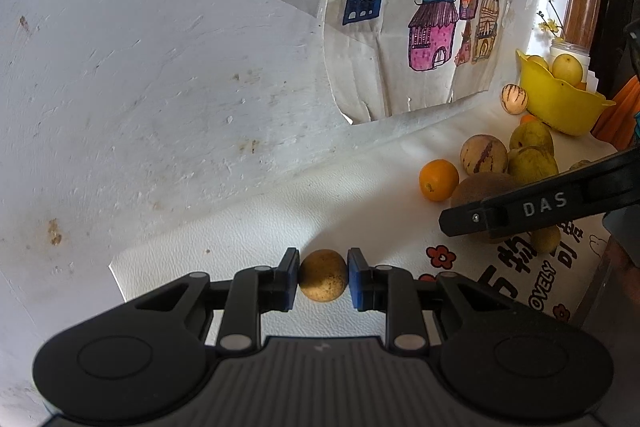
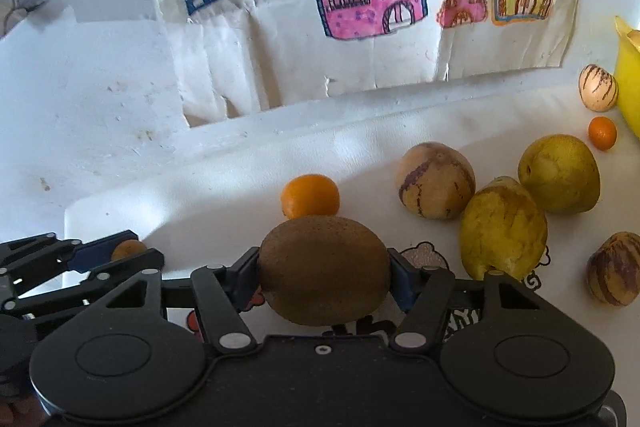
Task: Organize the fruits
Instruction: 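Carry the brown fruit in the left tool while the right tool carries the kiwi over the metal tray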
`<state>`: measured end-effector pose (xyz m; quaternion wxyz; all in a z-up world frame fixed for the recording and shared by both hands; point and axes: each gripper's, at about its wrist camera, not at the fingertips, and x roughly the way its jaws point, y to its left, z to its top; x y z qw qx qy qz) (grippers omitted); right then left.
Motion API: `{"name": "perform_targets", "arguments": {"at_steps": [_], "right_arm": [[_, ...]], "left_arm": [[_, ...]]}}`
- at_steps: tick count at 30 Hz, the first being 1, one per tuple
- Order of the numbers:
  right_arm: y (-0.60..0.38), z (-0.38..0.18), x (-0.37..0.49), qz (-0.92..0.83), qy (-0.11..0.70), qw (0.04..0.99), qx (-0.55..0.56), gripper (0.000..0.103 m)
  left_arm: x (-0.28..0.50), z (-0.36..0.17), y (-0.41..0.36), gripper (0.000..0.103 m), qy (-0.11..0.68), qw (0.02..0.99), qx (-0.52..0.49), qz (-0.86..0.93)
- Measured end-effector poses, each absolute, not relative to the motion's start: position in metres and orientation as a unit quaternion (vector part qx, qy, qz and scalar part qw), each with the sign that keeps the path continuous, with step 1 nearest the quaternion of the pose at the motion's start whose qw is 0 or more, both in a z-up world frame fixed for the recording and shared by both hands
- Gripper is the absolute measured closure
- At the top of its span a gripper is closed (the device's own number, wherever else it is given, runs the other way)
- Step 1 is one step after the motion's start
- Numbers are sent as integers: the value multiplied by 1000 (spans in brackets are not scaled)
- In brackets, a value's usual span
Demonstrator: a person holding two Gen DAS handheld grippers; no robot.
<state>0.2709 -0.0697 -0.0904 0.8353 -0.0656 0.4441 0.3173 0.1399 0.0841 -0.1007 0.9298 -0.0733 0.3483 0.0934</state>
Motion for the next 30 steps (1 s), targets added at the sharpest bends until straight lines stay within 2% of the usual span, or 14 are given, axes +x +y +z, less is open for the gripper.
{"name": "perform_targets", "arguments": {"at_steps": [13,30], "right_arm": [[-111,-35,227,311,410,858,-20,37],[-208,16,123,265,355,897,16,37]], "left_arm": [[124,-78,70,76,334,936,-67,83],[75,-29,-13,76,297,954,-34,4]]}}
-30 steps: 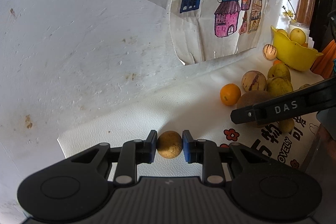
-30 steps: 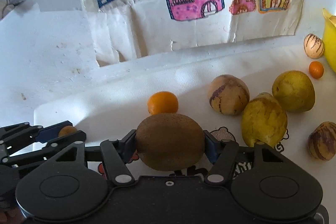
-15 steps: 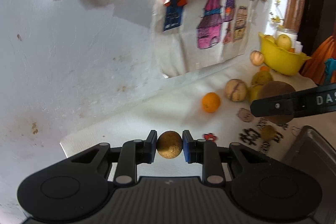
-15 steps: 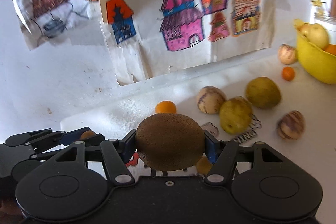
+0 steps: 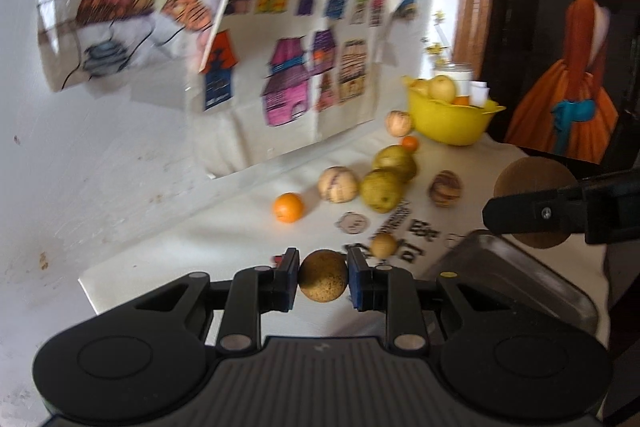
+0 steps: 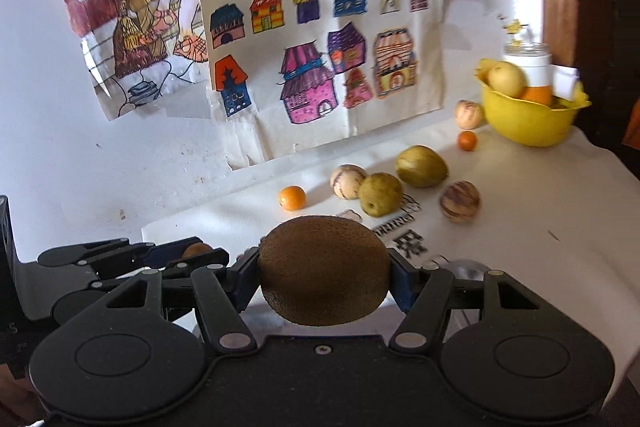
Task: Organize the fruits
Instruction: 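Carry the brown fruit in the left tool while the right tool carries the kiwi over the metal tray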
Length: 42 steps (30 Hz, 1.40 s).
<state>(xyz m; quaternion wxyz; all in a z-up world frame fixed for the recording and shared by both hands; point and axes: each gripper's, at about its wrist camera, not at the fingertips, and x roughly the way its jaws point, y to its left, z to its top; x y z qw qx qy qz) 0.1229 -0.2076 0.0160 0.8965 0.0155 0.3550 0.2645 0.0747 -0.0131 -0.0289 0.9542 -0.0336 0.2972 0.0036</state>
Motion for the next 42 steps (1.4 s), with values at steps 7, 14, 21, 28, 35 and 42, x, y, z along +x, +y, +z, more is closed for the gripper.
{"name": "perform_targets", "arguments": {"at_steps": [7,14,21,28,35,42], "right_arm": [[-248,17,80,239,347,906,31,37],[-279,5,49,220,355,908,44,37],[-294,-14,37,212,371,903,50,37],[-292,-42,48,212,390,894,53,37],[-285,-71,68,207,413,885,49,37],[-273,-85,84,197,411,890,-5,37]], "left_arm": [[48,-20,-44,76,291,956,-21,-23],[22,-27,-67,76,305,951,-6,-44],[8,-46,-85,76,328,942,-3,-66],[12,-63,-88,76,351,934,-3,-69],[15,-71,-87,76,362,929,1,-71],[13,-80,-90,75,372,925,8,-74]]}}
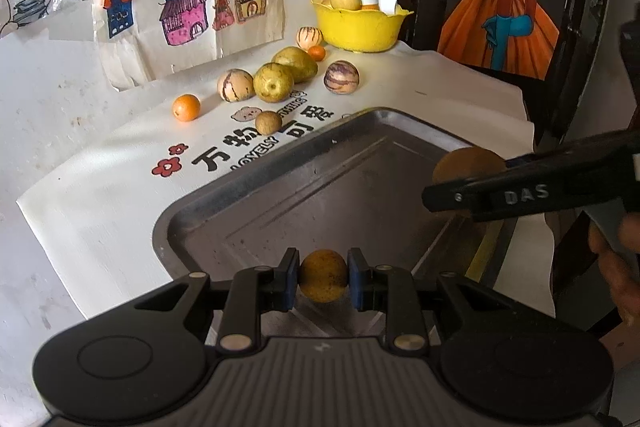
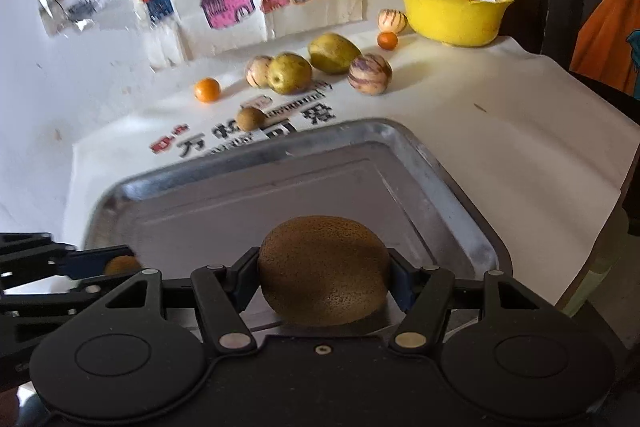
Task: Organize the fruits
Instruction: 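Carry the brown fruit in the left tool while the right tool carries the kiwi over the metal tray, then open the left tool dropping the brown fruit while the right tool releases the kiwi into the tray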
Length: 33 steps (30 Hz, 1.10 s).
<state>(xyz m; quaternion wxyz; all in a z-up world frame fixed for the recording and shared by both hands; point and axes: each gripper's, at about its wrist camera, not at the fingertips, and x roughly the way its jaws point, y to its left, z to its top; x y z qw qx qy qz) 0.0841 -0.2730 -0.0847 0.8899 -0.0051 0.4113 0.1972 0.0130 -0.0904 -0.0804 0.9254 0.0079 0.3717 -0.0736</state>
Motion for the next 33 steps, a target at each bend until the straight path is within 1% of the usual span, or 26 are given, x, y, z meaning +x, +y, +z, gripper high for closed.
{"name": "perform_targets", "arguments": {"at_steps": [4,14,21,24,33], "right_arm": [[-271,-94,84,197,419,886,-13,37],[-271,-94,85,195,423,885,-9,35],[-273,-86,85,201,414,888,7,34],[-274,-80,85,201,408,890,11,31],[-275,-69,84,203,392,897,28,22]], "left_arm": [[13,-87,-89,75,384,920,5,-75],[13,-89,-86,75,384,920,0,-79],[13,-89,-86,74,385,919,0,-80],[13,-88,-86,73,385,919,-1,-81],[11,-86,-84,59,382,921,-4,-75]]}}
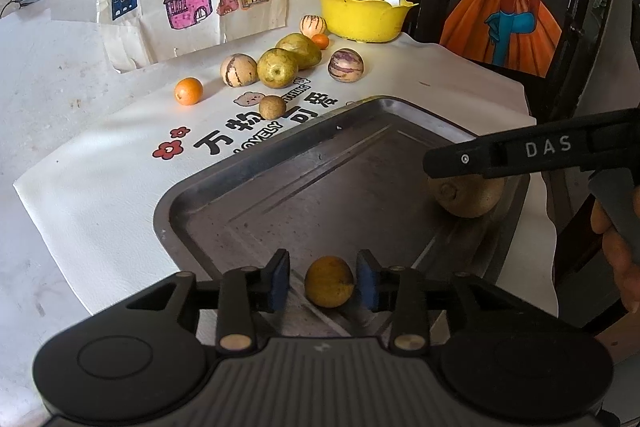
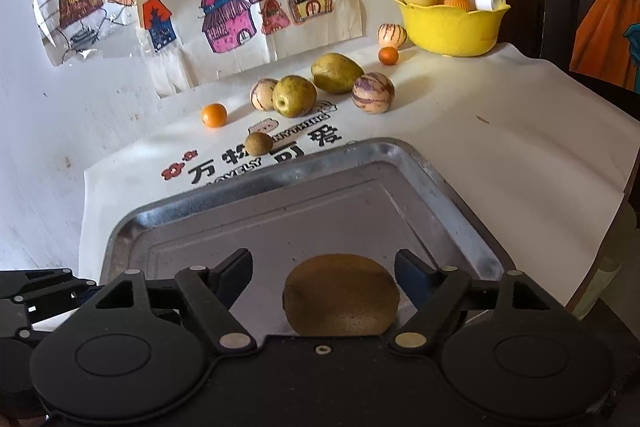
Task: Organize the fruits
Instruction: 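Open the left tool dropping the brown fruit while the right tool releases the kiwi into the tray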
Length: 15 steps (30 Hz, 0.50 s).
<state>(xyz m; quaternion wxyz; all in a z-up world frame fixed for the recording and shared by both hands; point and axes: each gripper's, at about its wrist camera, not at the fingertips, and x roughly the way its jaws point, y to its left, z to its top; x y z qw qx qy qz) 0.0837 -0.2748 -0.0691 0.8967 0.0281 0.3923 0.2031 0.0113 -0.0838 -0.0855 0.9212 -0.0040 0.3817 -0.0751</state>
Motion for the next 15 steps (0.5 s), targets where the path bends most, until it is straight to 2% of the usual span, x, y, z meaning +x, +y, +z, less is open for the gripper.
{"name": "perform_targets", "arguments": {"at_steps": [2,6,8,9,12,15], "right_arm": [[-275,-66,82,204,388,898,31,20],[-277,-58,80,206,380,901,48,17],[-279,-51,78,208,373,902,60,15],[-280,-47,77,209,368,904,67,14],[-283,-33,74,207,351,910,81,2],[-285,-22,71,204,336,915,88,1]], "left_arm": [[10,-83,-83,42,376,924,-6,-73],[7,-75,-81,30,359,930,-13,-74],[8,-70,-78,19,351,934,-21,-73],[8,-68,-76,18,346,935,-25,-72],[11,-63,-67,9,339,937,-41,-66],[13,-59,-59,1,330,940,-60,-58]]}}
